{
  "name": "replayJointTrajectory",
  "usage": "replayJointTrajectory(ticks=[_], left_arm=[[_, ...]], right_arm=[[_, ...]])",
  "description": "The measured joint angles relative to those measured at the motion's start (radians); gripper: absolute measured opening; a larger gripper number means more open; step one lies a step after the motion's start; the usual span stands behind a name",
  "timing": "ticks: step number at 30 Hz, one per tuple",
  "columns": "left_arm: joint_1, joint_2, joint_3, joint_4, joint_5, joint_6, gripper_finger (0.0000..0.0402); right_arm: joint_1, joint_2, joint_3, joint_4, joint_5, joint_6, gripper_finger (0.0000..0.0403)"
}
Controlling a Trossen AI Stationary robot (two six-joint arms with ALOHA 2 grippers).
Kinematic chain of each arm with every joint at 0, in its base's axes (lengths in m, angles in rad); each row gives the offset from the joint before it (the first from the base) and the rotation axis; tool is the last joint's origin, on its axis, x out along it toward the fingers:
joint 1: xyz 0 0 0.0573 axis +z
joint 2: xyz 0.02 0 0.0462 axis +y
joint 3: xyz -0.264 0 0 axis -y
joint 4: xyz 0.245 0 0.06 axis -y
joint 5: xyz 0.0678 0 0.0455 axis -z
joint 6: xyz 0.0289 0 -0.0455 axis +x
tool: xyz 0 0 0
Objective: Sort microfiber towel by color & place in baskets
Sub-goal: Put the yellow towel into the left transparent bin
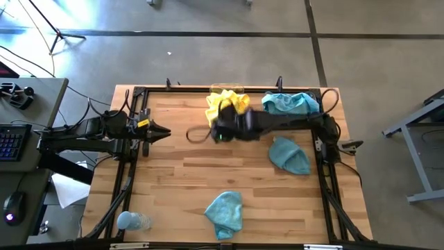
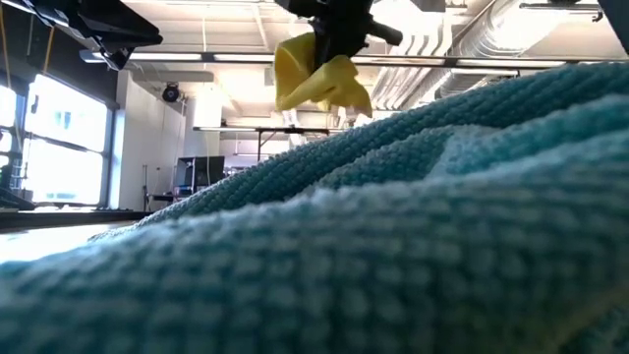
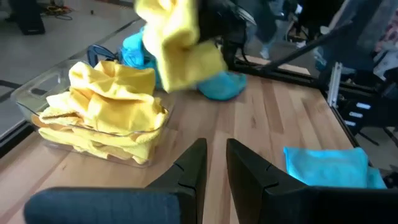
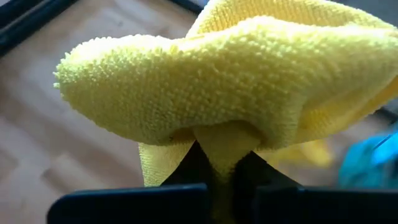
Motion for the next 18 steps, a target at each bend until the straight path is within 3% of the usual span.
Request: replayJointTrajectory(ticks=[4, 10, 18], left_arm=[[0.0, 0.0, 0.0, 0.005, -0.028, -0.002, 0.005], [0.0, 0.0, 0.0, 0.005, -0.062, -0.015, 0.005], [0.0, 0.0, 0.0, 0.005, -0.129, -0.024, 0.005]], right_arm=[[-0.113, 0.0, 0.038, -0.018, -0.049, -0.131, 0.0005], [-0.278, 0.003, -0.021, -0.02, -0.321, -0.098, 0.0005], [-0.329, 0.061, -0.071, 0.0, -0.489, -0.186, 0.0005]])
